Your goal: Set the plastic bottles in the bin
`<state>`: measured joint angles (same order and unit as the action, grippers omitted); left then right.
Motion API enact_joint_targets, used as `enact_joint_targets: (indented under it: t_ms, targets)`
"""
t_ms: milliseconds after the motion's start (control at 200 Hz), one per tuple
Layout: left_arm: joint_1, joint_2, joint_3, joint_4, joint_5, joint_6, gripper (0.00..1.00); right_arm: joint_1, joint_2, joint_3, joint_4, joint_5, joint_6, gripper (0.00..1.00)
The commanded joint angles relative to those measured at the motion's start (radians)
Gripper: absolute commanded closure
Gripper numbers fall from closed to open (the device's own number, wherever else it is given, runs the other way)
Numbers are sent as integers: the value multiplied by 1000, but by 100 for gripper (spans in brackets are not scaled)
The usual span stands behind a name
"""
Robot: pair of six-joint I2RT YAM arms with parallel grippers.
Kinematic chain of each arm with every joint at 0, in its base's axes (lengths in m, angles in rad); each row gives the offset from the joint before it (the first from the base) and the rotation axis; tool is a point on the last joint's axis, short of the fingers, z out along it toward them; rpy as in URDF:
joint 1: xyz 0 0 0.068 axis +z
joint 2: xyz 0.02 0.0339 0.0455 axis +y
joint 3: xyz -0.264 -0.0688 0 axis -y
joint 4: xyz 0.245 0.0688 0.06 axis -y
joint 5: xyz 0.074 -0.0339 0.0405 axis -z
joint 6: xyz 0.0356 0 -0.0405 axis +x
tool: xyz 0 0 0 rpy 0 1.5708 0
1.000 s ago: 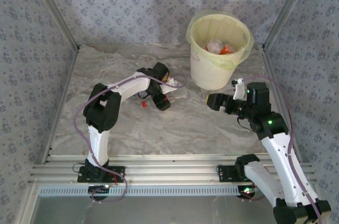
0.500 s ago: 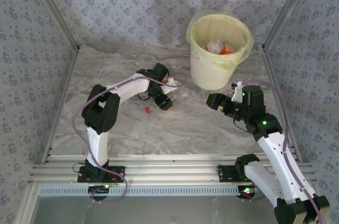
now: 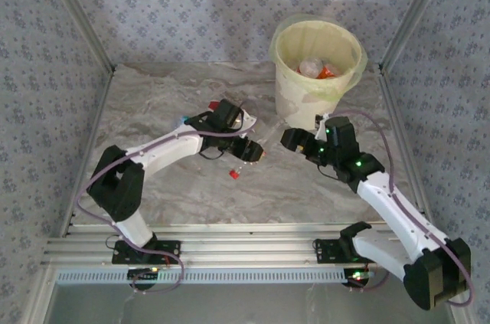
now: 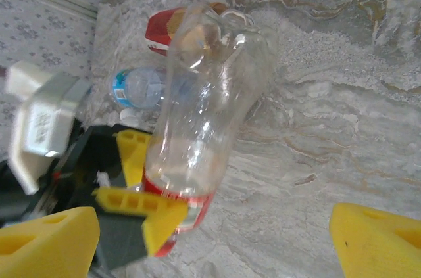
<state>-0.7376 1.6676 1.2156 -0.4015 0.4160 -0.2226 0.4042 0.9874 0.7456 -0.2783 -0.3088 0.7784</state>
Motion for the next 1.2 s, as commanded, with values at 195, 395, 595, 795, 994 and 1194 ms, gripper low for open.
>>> enact_joint_targets:
  t_ms: [195,395,595,795,994,1194]
  targets:
    - [-72,-133,-63,154,-6,-206,41,47,73,100,57,28,-42,7]
    - [-98,-162,-84,179,-9,-239,41,59,98,122,78,10,-65,7]
    - [-109,-173,-96,209,-11,-256,41,58,124,132,93,3,-70,9]
    - [-121,-184,-109,220,-28,-254,41,57,158,148,92,38,-64,12]
    - [-131,-209,-147,299,-23,-267,41,42,175,151,105,62,-30,20]
    - [-145,-220,-167,358,-29,-278,39,39,159,188,64,76,-42,37]
